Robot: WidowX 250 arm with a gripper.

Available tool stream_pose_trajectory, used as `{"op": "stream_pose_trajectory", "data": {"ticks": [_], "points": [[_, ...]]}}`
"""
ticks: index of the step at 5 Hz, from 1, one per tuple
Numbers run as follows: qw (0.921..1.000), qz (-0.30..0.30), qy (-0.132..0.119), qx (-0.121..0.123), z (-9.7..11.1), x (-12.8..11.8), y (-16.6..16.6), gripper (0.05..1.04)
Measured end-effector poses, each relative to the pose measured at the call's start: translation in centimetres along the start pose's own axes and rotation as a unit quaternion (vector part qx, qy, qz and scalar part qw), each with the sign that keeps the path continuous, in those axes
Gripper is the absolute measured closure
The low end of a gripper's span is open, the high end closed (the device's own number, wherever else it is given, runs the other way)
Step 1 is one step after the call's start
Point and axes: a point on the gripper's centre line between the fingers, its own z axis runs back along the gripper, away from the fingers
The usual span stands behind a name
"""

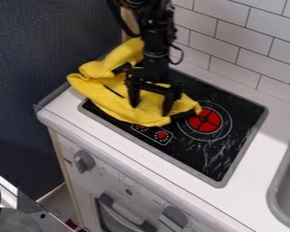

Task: Moved the cloth to the right side of the stove

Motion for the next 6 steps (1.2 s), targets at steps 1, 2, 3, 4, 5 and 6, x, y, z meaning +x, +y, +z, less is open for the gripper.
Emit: {"op": "stream_pose_trajectory", "data": {"ticks": [1, 2, 3, 4, 5, 6], "points": [[0.9999, 0.003, 0.011, 0.002, -0.5, 0.9, -2.7, 0.084], [0.9998, -0.019, 0.010, 0.002, -0.7, 1.1, -5.6, 0.084], [0.9991, -0.037, 0.017, -0.013, -0.8, 0.2, -8.5, 0.084], [0.9985, -0.020, 0.031, -0.041, -0.8, -0.4, -9.8, 0.083], [0.9961, -0.005, 0.047, -0.075, -1.0, -2.0, -11.9, 0.083], [0.9940, -0.004, 0.060, -0.091, -0.9, -3.4, -13.5, 0.082]]}}
